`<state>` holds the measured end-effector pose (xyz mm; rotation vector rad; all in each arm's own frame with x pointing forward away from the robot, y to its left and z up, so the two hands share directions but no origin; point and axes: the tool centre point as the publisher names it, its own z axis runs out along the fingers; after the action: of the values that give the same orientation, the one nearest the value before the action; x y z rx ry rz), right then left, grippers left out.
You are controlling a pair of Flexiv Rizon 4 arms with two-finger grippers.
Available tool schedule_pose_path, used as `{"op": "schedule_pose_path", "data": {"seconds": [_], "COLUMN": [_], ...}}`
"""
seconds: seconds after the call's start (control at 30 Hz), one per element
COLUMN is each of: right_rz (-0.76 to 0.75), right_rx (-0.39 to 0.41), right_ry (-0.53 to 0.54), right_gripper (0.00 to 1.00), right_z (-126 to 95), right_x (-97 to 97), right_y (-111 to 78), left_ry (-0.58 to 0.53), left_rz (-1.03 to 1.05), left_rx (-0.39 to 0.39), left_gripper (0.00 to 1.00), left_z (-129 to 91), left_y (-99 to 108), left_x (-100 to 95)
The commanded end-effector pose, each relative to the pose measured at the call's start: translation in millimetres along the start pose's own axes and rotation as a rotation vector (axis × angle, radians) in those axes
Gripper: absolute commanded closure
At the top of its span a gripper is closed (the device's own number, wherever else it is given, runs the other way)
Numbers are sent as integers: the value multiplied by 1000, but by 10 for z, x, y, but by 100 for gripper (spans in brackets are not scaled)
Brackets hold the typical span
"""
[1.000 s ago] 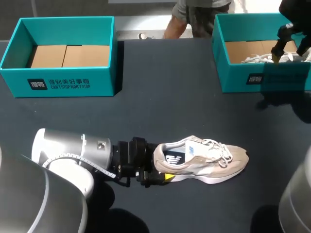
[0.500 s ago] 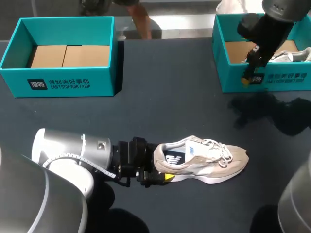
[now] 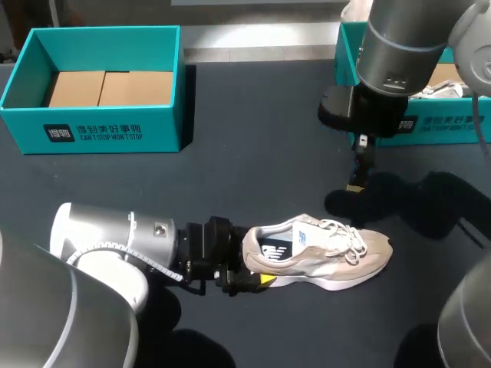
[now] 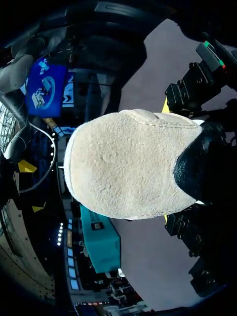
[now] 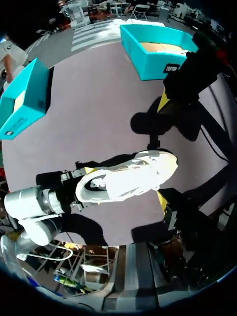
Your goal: Take the shoe out of the shoebox, open the shoe tongue, remove and reinsert the insole, then place the shoe into the shoebox
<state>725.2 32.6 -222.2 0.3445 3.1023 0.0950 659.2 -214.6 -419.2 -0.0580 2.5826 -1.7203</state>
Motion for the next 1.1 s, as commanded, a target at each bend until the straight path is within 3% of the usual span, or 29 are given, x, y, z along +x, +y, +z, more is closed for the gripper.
{"op": "schedule_pose_path", "data": {"seconds": [0.03,0.33,0.4,0.5,0.6,0.7,1.1], "right_rz": [-49,-49,189,489,760,993,1020], "right_rx": [18,18,46,105,52,42,37], "right_ry": [-13,-13,37,-32,39,41,44], "right_gripper": [0,0,0,0,0,0,0], "right_z": [26,26,21,59,107,162,163], "right_x": [28,28,16,112,237,368,401], "right_y": [53,53,85,155,162,144,143], "left_ry": [0,0,0,0,0,0,0], "left_rz": [0,0,0,0,0,0,0], "left_rx": [-2,-2,-2,-2,-2,-2,-2], "left_gripper": [100,100,100,100,100,100,100], "left_z": [25,25,25,25,25,25,25], "left_y": [1,1,1,1,1,1,1], "left_x": [5,5,5,5,5,5,5]}}
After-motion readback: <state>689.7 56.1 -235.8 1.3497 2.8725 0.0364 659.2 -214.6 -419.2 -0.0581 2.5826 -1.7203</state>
